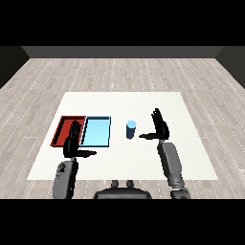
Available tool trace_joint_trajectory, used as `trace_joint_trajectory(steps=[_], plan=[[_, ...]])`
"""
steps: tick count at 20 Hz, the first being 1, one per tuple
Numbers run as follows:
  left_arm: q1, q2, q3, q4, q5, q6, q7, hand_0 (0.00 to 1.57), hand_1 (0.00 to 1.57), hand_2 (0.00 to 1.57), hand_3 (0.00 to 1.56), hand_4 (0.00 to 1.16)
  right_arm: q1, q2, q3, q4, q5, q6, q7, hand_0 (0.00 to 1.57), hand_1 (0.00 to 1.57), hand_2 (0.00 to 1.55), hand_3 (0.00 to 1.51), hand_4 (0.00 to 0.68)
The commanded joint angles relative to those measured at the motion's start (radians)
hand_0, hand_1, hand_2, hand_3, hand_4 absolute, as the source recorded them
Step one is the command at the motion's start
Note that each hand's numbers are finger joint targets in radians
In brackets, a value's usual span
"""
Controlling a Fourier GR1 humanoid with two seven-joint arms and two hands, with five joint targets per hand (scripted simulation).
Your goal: Pick the blue can and put it in the blue box
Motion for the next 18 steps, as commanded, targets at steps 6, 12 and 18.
trace_joint_trajectory(steps=[6,12,18], plan=[[0.055,-0.018,-0.017,-0.011,-0.015,-0.001,-0.051,0.00,0.00,0.00,0.00,0.00,0.060,0.026,0.045,-0.119,-0.030,-0.005,0.063,0.00,0.00,0.00,0.00,0.000],[0.055,0.022,0.023,-0.114,0.065,-0.037,0.045,0.00,0.00,0.00,0.00,0.00,-0.080,0.042,0.050,0.155,-0.065,-0.055,-0.057,0.00,0.00,0.00,0.00,0.000],[-0.017,0.036,0.062,0.015,0.066,-0.043,-0.014,0.00,0.00,0.00,0.00,0.00,-0.078,0.043,0.049,0.159,-0.132,-0.061,-0.030,0.00,0.00,0.00,0.00,0.000]])
